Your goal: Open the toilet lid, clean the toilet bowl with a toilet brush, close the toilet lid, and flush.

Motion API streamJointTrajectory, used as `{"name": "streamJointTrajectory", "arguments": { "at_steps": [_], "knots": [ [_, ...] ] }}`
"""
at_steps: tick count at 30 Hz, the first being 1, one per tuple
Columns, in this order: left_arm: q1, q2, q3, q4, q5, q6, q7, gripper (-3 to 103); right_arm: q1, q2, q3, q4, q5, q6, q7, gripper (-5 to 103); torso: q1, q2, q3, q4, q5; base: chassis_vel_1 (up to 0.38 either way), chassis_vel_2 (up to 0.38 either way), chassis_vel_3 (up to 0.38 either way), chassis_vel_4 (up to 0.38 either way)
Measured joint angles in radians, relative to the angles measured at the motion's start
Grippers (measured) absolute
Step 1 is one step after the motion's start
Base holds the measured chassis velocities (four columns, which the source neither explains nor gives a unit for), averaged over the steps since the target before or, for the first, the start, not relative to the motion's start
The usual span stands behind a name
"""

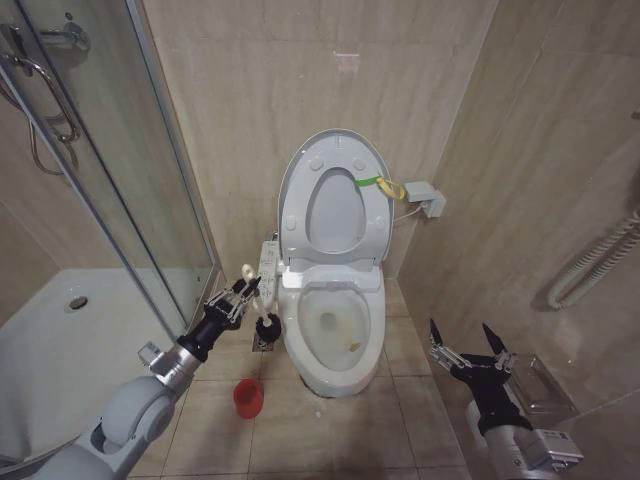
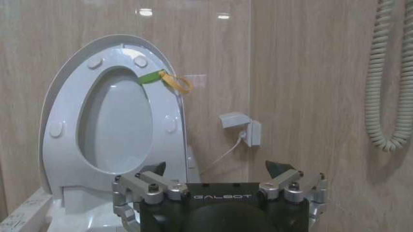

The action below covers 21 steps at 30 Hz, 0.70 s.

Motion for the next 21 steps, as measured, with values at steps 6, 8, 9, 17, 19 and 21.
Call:
{"name": "streamJointTrajectory", "arguments": {
  "at_steps": [6, 8, 9, 17, 19, 21],
  "knots": [
    [-0.086, 0.024, 0.045, 0.031, -0.017, 0.000, 0.001, 19, 0.000, 0.000, 0.000, 0.000, 0.000, 0.000, 0.000, 100, 0.000, 0.000, 0.000, 0.0000, 0.0000, 0.000, 0.000, 0.000, 0.000],
    [-0.105, 0.027, 0.056, 0.041, -0.019, 0.000, 0.001, 19, 0.000, 0.000, 0.000, 0.000, 0.000, 0.000, 0.000, 100, 0.000, 0.000, 0.000, 0.0000, 0.0000, 0.000, 0.000, 0.000, 0.000],
    [-0.120, 0.029, 0.065, 0.050, -0.021, 0.000, 0.002, 19, 0.000, 0.000, 0.000, 0.000, 0.000, 0.000, 0.000, 100, 0.000, 0.000, 0.000, 0.0000, 0.0000, 0.000, 0.000, 0.000, 0.000],
    [-0.226, 0.018, 0.161, 0.121, -0.026, -0.001, 0.003, 19, 0.000, 0.000, 0.000, 0.000, 0.000, 0.000, 0.000, 100, 0.000, 0.000, 0.000, 0.0001, 0.0000, 0.000, 0.000, 0.000, 0.000],
    [-0.238, 0.014, 0.179, 0.129, -0.026, -0.001, 0.004, 19, 0.000, 0.000, 0.000, 0.000, 0.000, 0.000, 0.000, 100, 0.000, 0.000, 0.000, 0.0001, 0.0000, 0.000, 0.000, 0.000, 0.000],
    [-0.250, 0.012, 0.195, 0.136, -0.026, -0.002, 0.004, 19, 0.000, 0.000, 0.000, 0.000, 0.000, 0.000, 0.000, 100, 0.000, 0.000, 0.000, 0.0001, 0.0001, 0.000, 0.000, 0.000, 0.000]
  ]
}}
